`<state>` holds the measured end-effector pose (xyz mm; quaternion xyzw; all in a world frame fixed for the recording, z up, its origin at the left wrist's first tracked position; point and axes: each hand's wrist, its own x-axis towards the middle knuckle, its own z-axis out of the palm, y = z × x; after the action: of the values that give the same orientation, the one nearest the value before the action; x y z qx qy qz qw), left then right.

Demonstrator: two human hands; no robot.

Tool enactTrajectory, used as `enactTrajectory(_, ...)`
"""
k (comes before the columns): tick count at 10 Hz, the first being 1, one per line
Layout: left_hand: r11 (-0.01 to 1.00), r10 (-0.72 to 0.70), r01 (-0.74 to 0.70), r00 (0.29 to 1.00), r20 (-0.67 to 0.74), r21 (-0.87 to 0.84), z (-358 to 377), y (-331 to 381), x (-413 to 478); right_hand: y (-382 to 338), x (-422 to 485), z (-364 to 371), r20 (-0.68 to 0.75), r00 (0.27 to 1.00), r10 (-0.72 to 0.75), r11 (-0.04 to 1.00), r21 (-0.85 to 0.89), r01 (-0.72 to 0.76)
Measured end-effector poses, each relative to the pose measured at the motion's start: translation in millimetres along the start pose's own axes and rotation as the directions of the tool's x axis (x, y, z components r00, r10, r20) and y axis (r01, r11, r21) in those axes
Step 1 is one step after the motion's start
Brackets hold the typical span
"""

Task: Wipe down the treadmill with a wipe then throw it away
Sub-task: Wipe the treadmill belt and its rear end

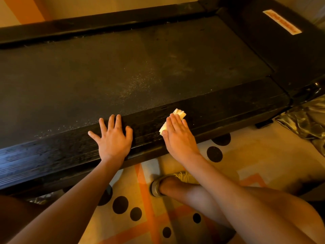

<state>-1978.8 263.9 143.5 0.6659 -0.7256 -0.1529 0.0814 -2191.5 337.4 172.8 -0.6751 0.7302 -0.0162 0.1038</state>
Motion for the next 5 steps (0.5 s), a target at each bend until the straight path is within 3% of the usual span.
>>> enactTrajectory(2, 1.0, -0.001, 0.002, 1.0, 0.005, -0.007, 0, 1, 1, 37, 7, -24, -0.144, 0.97, -0.197, 0.978, 0.035, 0.204)
enactTrajectory(3, 1.0, 0.0, 0.0, 1.0, 0.0, -0.009, 0, 2, 1, 52, 3, -20, 0.071, 0.952, -0.297, 0.954, -0.027, 0.3)
enactTrajectory(4, 1.0, -0.004, 0.004, 1.0, 0.002, -0.005, 1, 2, 1, 43, -1, -13, 0.099, 0.97, -0.224, 0.973, -0.032, 0.228)
enactTrajectory(5, 1.0, -0.006, 0.006, 1.0, 0.004, -0.006, 0, 2, 1, 17, -6, -10, 0.016, 0.994, -0.105, 0.994, 0.034, 0.104)
